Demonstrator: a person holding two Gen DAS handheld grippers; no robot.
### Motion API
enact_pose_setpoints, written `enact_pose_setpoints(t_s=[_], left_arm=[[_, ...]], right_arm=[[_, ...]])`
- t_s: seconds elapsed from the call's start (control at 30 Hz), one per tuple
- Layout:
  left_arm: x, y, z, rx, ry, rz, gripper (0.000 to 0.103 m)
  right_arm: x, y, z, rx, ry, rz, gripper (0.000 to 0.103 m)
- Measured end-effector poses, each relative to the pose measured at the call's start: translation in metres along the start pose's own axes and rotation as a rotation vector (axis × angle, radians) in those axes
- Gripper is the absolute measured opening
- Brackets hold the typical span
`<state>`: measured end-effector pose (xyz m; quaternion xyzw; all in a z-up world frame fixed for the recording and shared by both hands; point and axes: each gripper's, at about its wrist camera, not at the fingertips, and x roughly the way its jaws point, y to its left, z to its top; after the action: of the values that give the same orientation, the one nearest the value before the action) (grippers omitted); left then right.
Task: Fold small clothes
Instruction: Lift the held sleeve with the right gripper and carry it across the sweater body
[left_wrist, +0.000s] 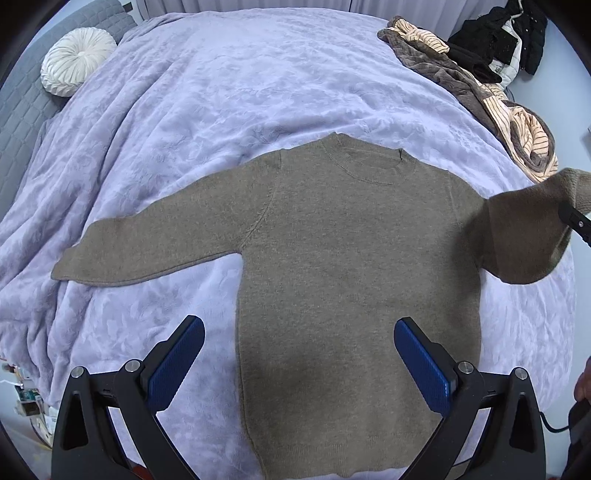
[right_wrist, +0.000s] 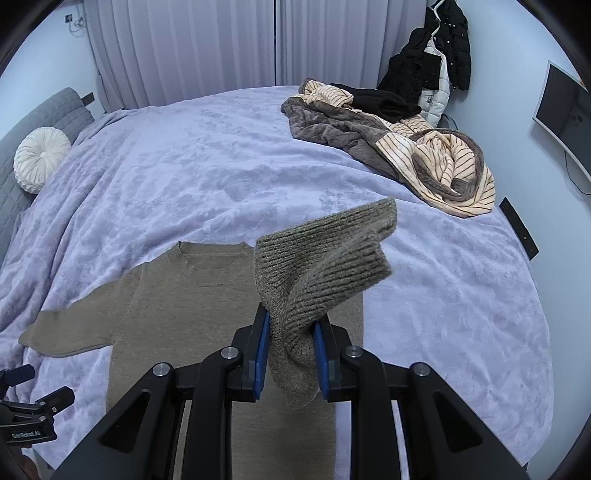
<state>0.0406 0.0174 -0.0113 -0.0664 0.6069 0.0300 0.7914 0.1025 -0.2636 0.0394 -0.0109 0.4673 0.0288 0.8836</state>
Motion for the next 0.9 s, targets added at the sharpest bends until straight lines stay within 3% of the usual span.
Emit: enact_pose_setpoints(t_s=[0.9], left_arm=[[0.016, 0.05, 0.008, 0.026, 0.027, 0.008, 0.103]], right_arm=[[0.037, 0.115, -0.004, -0.081, 0.074, 0.053, 0.024]])
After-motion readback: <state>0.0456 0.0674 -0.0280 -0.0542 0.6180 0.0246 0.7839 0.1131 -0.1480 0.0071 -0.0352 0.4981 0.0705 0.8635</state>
